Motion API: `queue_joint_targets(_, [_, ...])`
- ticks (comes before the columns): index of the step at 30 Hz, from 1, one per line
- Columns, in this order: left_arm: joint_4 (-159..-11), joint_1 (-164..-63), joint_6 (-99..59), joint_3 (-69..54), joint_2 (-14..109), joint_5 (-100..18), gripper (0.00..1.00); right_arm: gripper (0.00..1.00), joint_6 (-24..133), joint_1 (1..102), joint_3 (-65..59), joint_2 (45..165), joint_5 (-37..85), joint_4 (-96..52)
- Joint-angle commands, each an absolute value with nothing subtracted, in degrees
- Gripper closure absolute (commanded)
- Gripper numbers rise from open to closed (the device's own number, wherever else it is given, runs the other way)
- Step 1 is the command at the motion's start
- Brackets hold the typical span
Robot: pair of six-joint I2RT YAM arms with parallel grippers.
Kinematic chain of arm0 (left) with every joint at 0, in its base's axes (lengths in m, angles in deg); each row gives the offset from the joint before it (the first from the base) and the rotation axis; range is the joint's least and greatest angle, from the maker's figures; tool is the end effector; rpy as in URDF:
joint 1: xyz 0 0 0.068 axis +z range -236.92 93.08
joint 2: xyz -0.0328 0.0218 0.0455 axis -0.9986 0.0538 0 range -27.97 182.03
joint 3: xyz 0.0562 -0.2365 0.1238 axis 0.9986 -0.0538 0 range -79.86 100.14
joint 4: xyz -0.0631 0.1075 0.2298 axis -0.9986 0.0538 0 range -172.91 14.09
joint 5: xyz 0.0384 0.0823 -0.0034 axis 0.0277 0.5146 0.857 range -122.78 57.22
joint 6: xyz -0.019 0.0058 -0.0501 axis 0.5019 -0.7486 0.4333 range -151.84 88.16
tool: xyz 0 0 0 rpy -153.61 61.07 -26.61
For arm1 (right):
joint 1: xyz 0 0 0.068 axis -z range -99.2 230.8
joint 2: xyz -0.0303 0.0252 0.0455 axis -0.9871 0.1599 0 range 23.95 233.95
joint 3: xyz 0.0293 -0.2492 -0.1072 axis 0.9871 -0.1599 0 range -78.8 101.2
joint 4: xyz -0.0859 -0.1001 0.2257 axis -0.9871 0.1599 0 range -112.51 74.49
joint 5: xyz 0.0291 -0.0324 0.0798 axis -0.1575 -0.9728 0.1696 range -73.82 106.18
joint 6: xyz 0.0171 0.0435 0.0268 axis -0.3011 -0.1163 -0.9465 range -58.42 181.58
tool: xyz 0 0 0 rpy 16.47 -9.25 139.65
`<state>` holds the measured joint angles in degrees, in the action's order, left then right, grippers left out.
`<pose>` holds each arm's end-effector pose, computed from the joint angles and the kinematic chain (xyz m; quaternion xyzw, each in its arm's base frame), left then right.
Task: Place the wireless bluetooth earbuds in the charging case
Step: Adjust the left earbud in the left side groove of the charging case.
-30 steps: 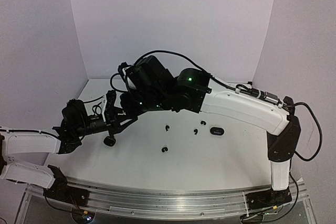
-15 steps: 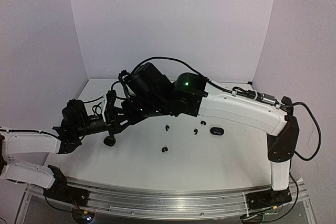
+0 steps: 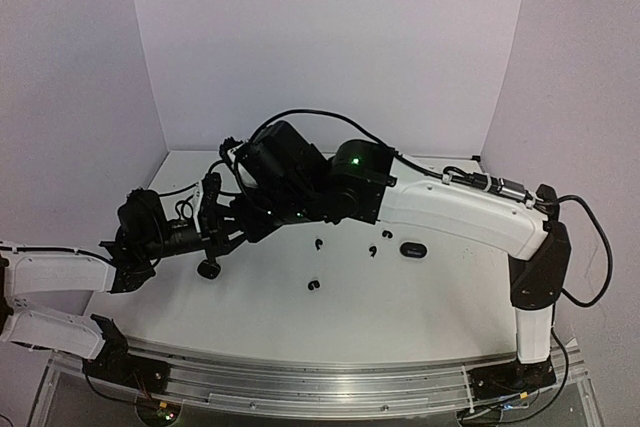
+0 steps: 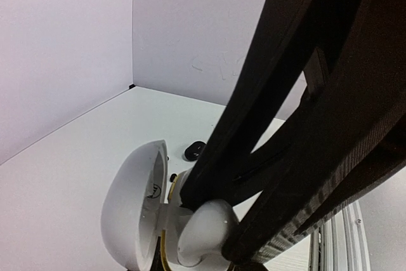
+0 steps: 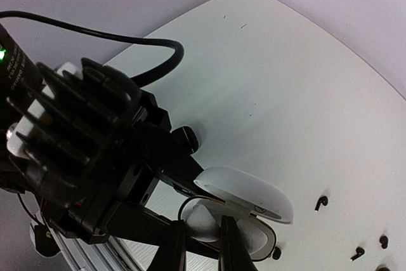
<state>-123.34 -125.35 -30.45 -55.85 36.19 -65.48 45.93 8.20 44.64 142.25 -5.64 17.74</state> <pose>0.1720 -0.1610 0.2395 0.4042 0.5784 -0.4183 0.5719 0.1535 0.4458 0.3661 -0.3388 0.8076 0.1945 0.4417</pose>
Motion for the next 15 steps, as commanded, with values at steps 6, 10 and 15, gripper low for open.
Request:
queue_joint_targets(6, [-121.47, -125.24, -35.66, -52.75, 34.32, -76.74, 1.0, 0.96, 55.94, 7.97, 46.3, 140.5, -0.92, 23.62])
queue_joint_targets(10, [-118.68, -125.15, -38.3, -51.43, 34.83, -83.36, 1.0, 0.96, 58.12, 7.94, 49.53, 142.88, 2.86, 29.46])
queue_joint_targets(15, [-115.58, -125.07, -41.03, -50.15, 35.35, -89.58, 1.0, 0.96, 60.57, 7.96, 49.11, 142.59, 5.66, 31.98])
